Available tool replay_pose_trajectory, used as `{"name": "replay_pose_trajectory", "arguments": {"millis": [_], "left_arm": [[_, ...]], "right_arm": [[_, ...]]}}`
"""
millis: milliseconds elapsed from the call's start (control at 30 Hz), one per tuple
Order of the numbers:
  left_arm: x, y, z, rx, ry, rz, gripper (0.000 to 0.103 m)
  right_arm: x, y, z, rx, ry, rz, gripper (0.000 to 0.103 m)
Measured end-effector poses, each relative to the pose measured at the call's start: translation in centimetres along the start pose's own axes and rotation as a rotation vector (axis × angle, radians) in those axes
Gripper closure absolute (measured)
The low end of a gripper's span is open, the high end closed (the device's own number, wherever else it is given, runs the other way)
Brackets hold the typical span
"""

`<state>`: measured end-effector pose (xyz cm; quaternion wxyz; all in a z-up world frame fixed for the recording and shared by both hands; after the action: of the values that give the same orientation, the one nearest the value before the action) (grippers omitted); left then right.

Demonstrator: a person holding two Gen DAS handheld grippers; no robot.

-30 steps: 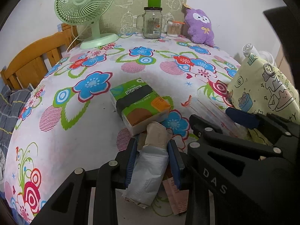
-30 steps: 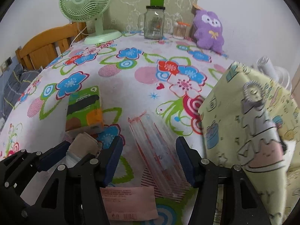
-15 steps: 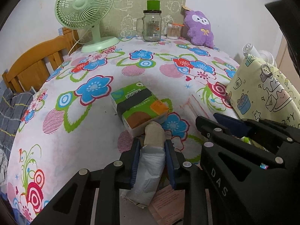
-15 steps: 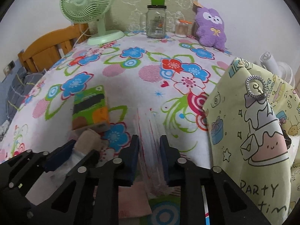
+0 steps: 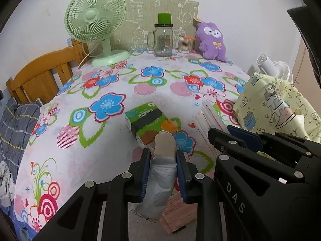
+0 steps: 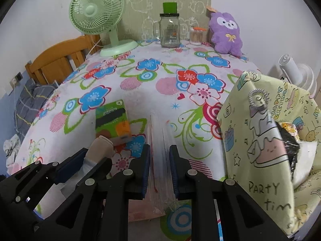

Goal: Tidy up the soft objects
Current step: 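Lift and carry the sock with the left tool while the right tool carries the packet to the box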

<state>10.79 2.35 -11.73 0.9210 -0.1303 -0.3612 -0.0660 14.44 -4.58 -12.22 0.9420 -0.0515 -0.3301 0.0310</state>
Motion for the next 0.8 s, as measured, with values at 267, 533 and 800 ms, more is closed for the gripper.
{"name": "replay_pose_trajectory", "arguments": {"millis": [267,533,800], "left_arm": [[0.9,-0.8,2.5,0.000,-0.051,-0.012,0.079],[1.7,-1.8,4.9,-0.006,-0.096,-0.027,0.079],[3.2,-3.2,6.9,-0.005,-0.145,-0.064,0.079]], "right_arm": [[0.7,-0.5,2.8,-0.001,-0.051,-0.009,0.081],[1.4,-1.2,5.5,-0.008,-0.095,-0.023,0.081],[2.4,-2.3,8.2,-0.014,-0.144,-0.045,0.081]]}}
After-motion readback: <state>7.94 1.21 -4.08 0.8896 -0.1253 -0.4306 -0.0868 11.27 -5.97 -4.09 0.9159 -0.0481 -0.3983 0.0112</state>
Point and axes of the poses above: each gripper's, at about its wrist camera, not at the fingertips, and z roughly against the way its jaws point, y to its left, x to its top, the point moved 2 cm from there along -z, roughly the way its jaws point, and after that the axes turned 14 degrees about -x, right-handed, at the moved point
